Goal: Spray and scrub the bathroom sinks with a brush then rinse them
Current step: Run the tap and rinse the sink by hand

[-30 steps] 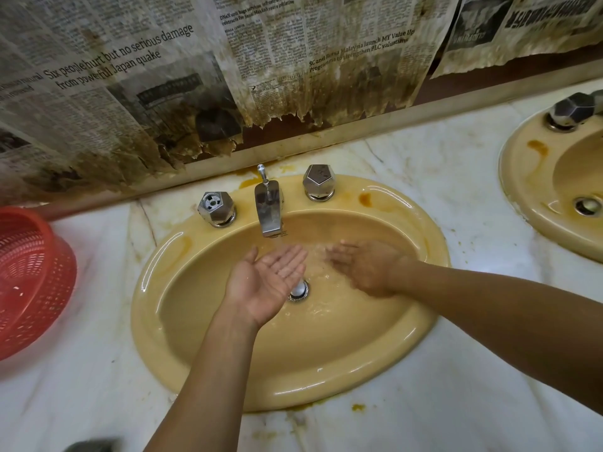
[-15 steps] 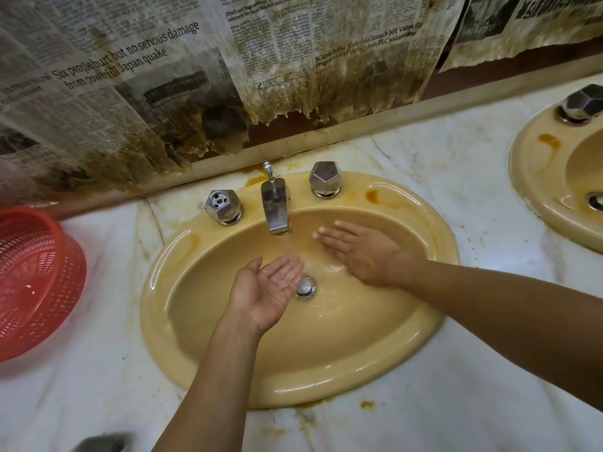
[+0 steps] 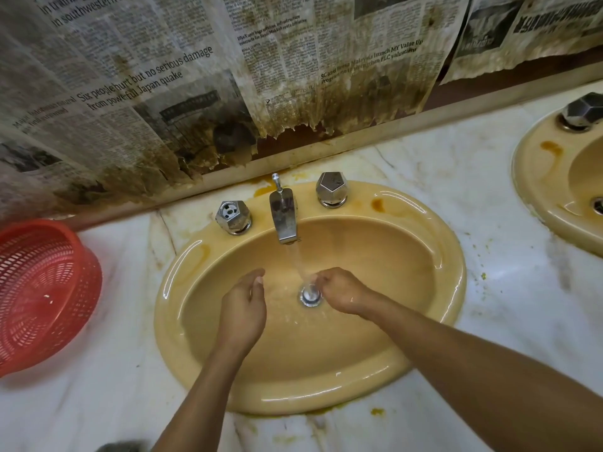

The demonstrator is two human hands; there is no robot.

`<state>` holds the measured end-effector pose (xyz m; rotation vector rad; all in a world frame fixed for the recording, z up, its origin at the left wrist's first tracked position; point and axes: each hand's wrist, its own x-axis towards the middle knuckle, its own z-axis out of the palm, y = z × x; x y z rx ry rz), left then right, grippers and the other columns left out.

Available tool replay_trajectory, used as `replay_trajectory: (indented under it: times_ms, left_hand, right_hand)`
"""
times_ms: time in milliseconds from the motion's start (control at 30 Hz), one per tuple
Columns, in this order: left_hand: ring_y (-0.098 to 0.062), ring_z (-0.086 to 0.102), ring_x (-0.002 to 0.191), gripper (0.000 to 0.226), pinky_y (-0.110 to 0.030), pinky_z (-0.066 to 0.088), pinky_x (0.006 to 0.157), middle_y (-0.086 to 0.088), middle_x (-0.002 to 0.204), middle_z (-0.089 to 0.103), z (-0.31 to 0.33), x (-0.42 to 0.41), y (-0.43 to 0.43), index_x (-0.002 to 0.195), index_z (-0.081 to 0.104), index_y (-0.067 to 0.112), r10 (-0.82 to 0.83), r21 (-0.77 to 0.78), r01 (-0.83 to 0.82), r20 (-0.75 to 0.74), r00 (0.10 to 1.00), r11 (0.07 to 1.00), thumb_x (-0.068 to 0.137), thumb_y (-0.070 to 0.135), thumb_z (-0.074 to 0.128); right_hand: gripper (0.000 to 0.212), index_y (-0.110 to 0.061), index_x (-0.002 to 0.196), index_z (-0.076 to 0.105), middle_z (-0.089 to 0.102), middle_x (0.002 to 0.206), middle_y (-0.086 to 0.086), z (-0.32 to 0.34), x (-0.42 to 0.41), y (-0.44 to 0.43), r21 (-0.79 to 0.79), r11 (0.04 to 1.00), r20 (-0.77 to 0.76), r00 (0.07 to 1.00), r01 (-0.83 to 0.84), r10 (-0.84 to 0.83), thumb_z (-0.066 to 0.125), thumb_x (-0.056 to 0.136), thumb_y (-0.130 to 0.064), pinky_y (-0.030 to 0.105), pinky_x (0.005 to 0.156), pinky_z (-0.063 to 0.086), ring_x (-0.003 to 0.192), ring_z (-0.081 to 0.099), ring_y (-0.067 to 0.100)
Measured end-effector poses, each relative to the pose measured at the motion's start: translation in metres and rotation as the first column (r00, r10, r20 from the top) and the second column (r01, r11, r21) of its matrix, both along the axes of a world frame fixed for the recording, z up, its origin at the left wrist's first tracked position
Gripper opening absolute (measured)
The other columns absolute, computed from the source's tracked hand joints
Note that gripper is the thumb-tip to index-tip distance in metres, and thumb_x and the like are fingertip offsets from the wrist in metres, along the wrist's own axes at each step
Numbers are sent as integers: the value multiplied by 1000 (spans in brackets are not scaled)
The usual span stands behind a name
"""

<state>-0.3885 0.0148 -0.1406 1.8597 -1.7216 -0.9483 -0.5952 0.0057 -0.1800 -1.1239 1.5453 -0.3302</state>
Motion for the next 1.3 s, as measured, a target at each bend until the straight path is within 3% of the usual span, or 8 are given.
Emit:
replay_trajectory:
  times_ms: [67, 167, 300, 467, 667, 833, 1000, 1300]
  left_hand:
    - [-18, 40, 149, 44, -26, 26, 120, -7, 155, 51, -10, 15, -8, 145, 56, 7, -300, -111, 354, 336, 893, 929, 110, 18, 34]
    - [-21, 16, 156, 62, -42, 14, 127, -11, 166, 30, -19, 34, -32, 156, 40, 4, -470, -67, 719, 714, 519, 692, 95, 6, 47]
    - [-32, -14, 156, 66, -51, -5, 127, -20, 166, -13, -11, 39, -65, 160, -2, -2, -423, 171, 872, 905, 46, 460, 103, 16, 27]
    - [-31, -17, 157, 60, -52, -21, 121, -9, 161, -26, -7, 20, -98, 153, -21, 3, -280, 440, 855, 887, -367, 275, 104, 26, 5]
    - [-29, -36, 151, 68, -50, -15, 126, -16, 164, -35, -33, -10, -120, 160, -15, 7, -230, 357, 904, 924, -306, 234, 107, 40, 11]
    - [-19, -9, 159, 70, -41, -28, 113, -3, 172, -4, -50, -6, -93, 162, -4, 10, -351, 660, 725, 738, -576, 197, 109, 54, 8]
    - [-27, -4, 160, 62, -48, -25, 111, -8, 173, 3, -34, -3, -112, 163, 8, 7, -187, 462, 845, 886, -425, 269, 109, 34, 24]
    - [-23, -22, 155, 63, -49, -31, 112, -5, 152, -31, -49, 20, -97, 146, -22, 4, -286, 538, 798, 837, -467, 271, 109, 38, 15]
  right_hand:
    - [32, 1, 123, 63, 64, 118, 11, 16, 24, -2, 288, 848, 421, 736, 446, -530, 40, 108, -15, 33, 102, 46, 116, 59, 27]
    - [42, 4, 144, 45, 52, 144, 23, 31, 43, 0, 716, 485, 535, 52, 502, -844, 34, 111, -20, 44, 121, 33, 140, 47, 35]
    - [49, 7, 149, 38, 46, 151, 26, 35, 52, 8, 822, 307, 451, -218, 480, -866, 30, 111, -24, 43, 122, 31, 144, 42, 36]
    - [49, 8, 148, 39, 45, 152, 25, 48, 51, 13, 829, 228, 413, -284, 510, -865, 31, 111, -24, 43, 122, 30, 145, 40, 35]
    - [50, 4, 150, 39, 50, 148, 23, 70, 51, 16, 807, 294, 495, -317, 512, -809, 34, 111, -27, 43, 122, 27, 141, 47, 32]
    - [53, 8, 147, 40, 46, 152, 23, 65, 49, 19, 811, 272, 461, -280, 519, -842, 30, 112, -31, 43, 125, 24, 148, 36, 33]
    - [55, 1, 147, 46, 46, 153, 20, 80, 51, 3, 756, 368, 565, -257, 542, -784, 34, 111, -38, 42, 124, 22, 149, 35, 30]
    - [54, 2, 151, 39, 39, 158, 21, 65, 57, 6, 788, 314, 515, -289, 529, -807, 34, 111, -34, 44, 125, 25, 149, 34, 33]
